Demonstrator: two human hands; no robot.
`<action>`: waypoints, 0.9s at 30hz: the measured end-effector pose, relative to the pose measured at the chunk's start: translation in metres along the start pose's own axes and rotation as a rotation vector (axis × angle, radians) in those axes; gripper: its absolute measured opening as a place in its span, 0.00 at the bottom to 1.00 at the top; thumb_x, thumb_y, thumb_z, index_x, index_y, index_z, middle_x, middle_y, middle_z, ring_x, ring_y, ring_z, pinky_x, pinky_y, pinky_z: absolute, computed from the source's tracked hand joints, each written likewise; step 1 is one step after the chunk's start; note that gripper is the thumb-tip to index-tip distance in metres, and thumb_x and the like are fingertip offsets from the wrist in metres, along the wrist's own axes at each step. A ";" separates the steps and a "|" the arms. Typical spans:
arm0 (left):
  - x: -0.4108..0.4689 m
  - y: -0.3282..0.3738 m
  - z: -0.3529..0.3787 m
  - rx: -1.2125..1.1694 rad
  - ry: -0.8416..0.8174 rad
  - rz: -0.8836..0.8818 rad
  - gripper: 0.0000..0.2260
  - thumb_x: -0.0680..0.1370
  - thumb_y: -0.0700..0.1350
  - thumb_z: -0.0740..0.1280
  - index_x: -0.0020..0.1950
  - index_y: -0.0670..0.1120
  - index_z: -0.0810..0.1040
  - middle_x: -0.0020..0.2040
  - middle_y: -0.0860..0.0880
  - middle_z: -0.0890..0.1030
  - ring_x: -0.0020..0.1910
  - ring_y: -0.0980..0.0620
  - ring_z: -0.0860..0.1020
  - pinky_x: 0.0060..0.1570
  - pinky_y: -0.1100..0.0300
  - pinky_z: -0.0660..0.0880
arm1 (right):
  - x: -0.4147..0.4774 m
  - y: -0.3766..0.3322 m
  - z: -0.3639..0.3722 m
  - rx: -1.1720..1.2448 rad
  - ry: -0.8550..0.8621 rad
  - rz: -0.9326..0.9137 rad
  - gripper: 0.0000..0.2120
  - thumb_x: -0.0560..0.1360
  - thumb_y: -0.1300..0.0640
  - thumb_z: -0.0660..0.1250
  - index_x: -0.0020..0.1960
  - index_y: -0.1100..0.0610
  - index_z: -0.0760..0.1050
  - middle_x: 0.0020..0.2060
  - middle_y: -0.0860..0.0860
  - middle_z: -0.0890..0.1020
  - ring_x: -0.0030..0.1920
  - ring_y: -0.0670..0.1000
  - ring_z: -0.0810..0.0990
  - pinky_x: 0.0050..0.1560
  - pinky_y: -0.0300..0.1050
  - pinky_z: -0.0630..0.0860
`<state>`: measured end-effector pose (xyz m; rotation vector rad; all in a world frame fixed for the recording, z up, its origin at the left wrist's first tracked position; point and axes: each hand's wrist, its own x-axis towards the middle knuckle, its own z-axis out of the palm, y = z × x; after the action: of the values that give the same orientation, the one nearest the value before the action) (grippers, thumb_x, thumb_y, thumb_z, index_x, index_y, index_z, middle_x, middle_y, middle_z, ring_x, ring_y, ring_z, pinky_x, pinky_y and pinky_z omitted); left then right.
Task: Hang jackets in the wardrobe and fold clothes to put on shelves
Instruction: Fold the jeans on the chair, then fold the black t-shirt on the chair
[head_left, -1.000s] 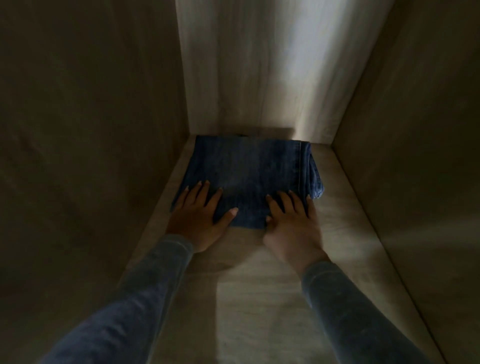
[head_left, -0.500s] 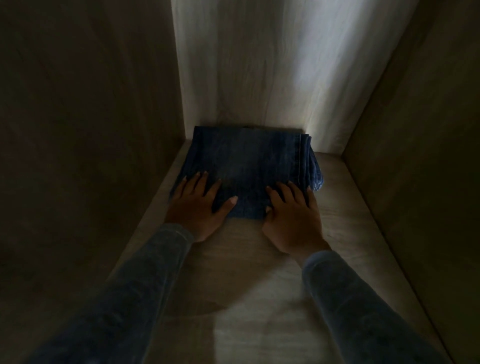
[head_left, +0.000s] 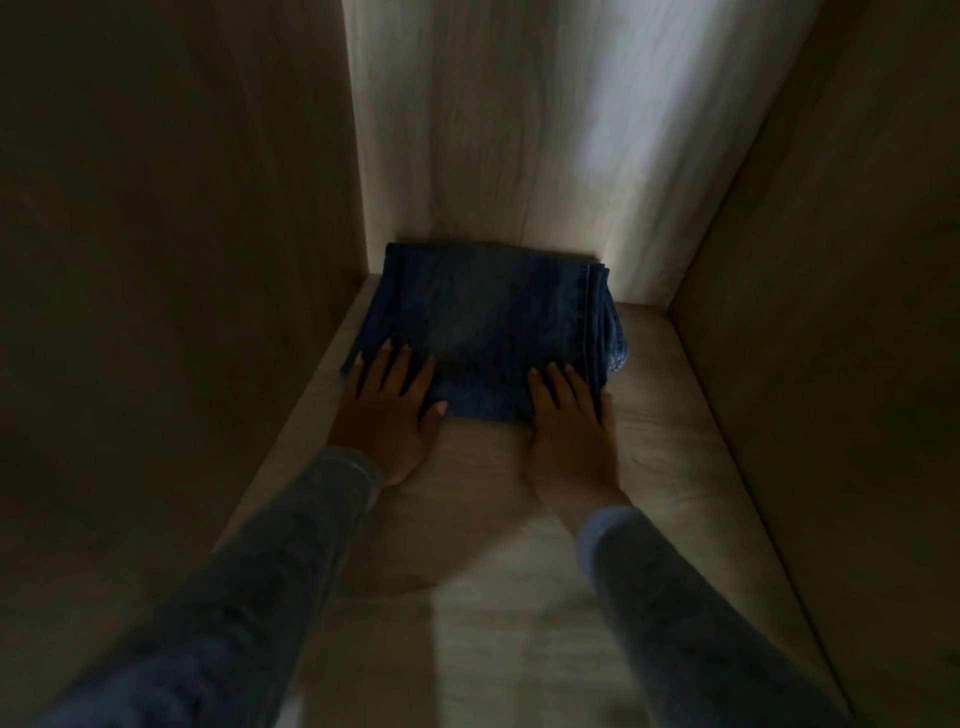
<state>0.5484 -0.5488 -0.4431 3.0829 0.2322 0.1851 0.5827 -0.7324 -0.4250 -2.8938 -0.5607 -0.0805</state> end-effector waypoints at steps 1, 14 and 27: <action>-0.005 0.001 -0.002 -0.023 -0.021 0.000 0.31 0.77 0.62 0.39 0.77 0.49 0.47 0.78 0.46 0.47 0.76 0.47 0.42 0.72 0.51 0.36 | -0.008 0.000 -0.001 0.011 -0.018 0.006 0.30 0.79 0.60 0.52 0.78 0.53 0.43 0.77 0.50 0.45 0.76 0.49 0.40 0.74 0.51 0.36; -0.152 0.017 -0.070 -0.298 -0.082 -0.022 0.32 0.77 0.59 0.41 0.76 0.44 0.57 0.77 0.44 0.56 0.75 0.49 0.55 0.70 0.64 0.50 | -0.154 -0.025 -0.048 0.508 -0.101 0.199 0.21 0.80 0.60 0.55 0.73 0.58 0.62 0.74 0.53 0.62 0.74 0.51 0.58 0.73 0.42 0.55; -0.324 0.047 -0.344 -0.419 0.096 -0.013 0.22 0.82 0.53 0.51 0.73 0.44 0.63 0.73 0.46 0.65 0.71 0.48 0.63 0.70 0.56 0.60 | -0.323 -0.121 -0.299 0.658 0.017 0.212 0.16 0.76 0.61 0.61 0.63 0.54 0.74 0.57 0.52 0.77 0.58 0.54 0.76 0.52 0.41 0.70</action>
<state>0.1948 -0.6328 -0.1366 2.6595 0.1878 0.3348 0.2334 -0.7995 -0.1397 -2.2854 -0.2125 0.0944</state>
